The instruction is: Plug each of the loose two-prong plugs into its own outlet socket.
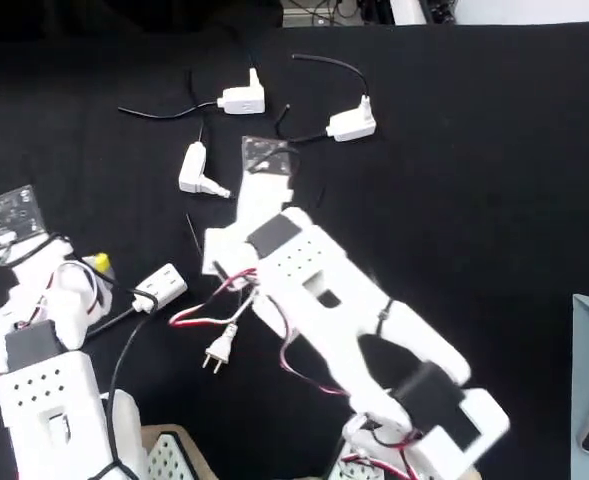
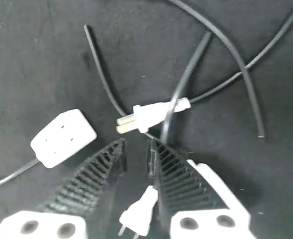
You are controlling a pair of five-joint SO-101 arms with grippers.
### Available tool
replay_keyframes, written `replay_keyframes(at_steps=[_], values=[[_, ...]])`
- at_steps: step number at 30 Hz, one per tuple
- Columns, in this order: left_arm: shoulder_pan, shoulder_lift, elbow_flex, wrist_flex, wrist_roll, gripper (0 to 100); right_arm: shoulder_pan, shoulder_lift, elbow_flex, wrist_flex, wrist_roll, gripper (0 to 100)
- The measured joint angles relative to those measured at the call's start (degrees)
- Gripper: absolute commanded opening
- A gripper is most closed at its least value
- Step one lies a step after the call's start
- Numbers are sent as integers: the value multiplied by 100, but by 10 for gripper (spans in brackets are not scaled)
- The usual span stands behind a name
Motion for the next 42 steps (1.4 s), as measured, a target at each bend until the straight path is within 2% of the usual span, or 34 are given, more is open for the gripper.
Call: replay_keyframes(at_steps=[6, 13, 21, 31, 42], values=[[-62, -18, 9, -53, 26, 214, -149, 659, -387, -9, -255, 90], [-62, -53, 299, -316, 26, 214, -149, 1398, -826, 79, -695, 278], [-62, -53, 316, -369, 26, 214, -149, 2013, -1890, 897, -1029, 255], [-62, -53, 316, -369, 26, 214, -149, 3077, -2936, 993, -1327, 255], [-62, -53, 316, -369, 26, 214, -141, 3675, -3270, 1002, -1512, 254]])
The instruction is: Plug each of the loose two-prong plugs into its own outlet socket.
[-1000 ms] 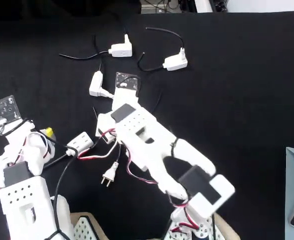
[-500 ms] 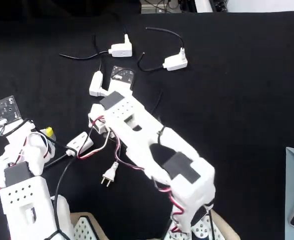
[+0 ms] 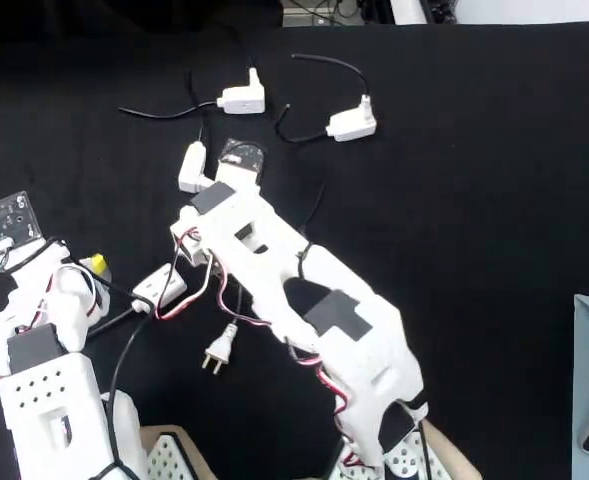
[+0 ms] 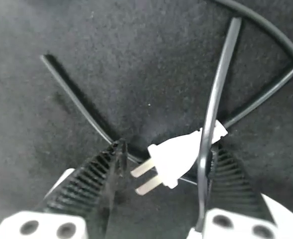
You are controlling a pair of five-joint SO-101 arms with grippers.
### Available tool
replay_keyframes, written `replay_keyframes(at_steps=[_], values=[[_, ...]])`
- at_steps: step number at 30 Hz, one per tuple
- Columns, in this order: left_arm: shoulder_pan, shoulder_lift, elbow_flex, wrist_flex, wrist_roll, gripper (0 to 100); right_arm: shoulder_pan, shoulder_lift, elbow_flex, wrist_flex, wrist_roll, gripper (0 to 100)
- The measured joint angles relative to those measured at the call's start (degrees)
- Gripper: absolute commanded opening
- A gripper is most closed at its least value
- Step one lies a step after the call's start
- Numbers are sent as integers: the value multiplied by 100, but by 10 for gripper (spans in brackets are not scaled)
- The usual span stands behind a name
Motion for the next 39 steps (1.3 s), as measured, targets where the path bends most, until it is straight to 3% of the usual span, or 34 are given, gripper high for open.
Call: replay_keyframes(at_steps=[16, 23, 29, 39], values=[[0, 0, 79, 0, 0, 214, 695, 202, -316, 1336, 0, 248], [0, 0, 79, 0, 0, 214, 703, 202, -334, 1451, 158, 7], [0, 0, 79, 0, 0, 214, 738, 281, -334, 1451, 158, 12], [0, 0, 79, 0, 0, 214, 826, -26, -343, 1855, 1495, 11]])
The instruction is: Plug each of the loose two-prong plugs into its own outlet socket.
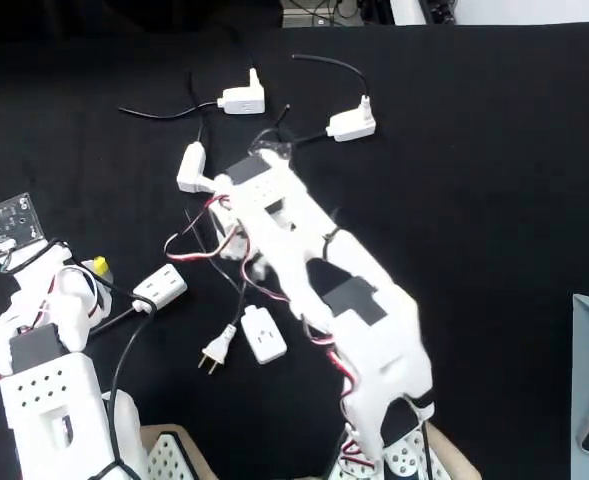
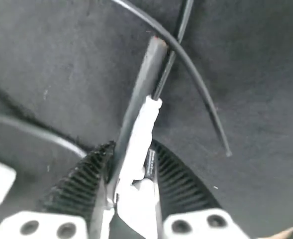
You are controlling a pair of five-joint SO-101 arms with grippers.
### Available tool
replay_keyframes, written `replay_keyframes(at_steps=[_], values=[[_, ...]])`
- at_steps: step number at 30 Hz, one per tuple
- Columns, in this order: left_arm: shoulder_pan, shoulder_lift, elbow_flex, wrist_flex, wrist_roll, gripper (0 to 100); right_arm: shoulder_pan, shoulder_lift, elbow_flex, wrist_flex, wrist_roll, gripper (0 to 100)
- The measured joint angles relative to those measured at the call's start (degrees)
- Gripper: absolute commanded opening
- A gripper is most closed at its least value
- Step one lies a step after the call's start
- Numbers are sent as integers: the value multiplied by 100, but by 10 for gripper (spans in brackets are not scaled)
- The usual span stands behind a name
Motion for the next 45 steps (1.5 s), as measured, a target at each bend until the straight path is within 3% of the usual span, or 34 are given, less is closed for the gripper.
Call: replay_keyframes(at_steps=[8, 14, 34, 45], values=[[0, 0, 0, 0, 0, 214, 334, -1319, 0, 457, 1371, 11], [0, 0, 0, 0, 0, 214, 492, -2092, 0, 686, 1996, 11], [0, 0, 0, 0, 0, 214, 492, -4220, 0, 774, 2884, 11], [0, 0, 0, -26, 0, 214, 492, -5705, 290, 651, 3877, 11]])
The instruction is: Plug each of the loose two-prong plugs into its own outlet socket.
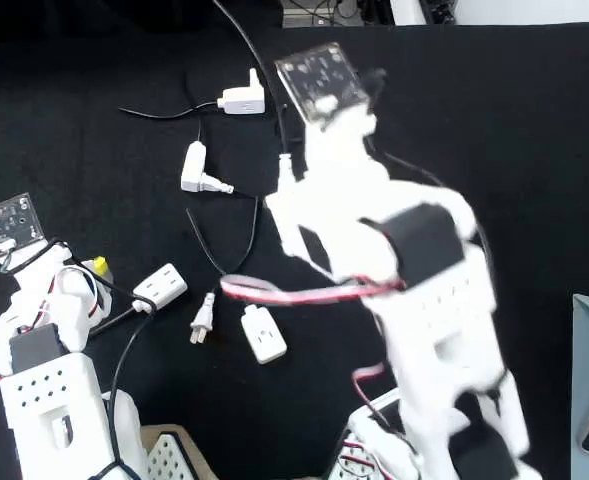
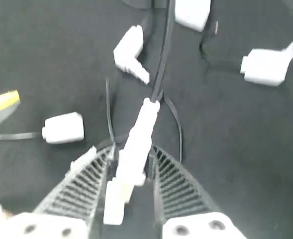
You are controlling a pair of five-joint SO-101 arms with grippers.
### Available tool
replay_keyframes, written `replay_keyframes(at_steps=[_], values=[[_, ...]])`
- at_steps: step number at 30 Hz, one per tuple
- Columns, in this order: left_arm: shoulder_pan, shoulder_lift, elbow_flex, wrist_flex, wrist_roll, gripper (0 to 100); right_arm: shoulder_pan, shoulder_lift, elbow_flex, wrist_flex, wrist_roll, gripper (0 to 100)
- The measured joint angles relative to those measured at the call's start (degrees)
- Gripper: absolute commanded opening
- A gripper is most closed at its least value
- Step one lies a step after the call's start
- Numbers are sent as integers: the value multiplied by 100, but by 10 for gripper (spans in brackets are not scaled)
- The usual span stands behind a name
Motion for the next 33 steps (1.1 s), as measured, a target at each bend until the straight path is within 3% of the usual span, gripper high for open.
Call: replay_keyframes(at_steps=[14, 20, 33], values=[[0, 0, 0, -448, 545, 214, 0, -2374, 4519, -3305, 985, 11], [0, 0, 0, -448, 545, 214, -484, -2655, 5996, -4536, 1178, 11], [1776, 0, -730, -448, 580, 214, -1785, -2655, 6356, -5169, 1187, 11]])
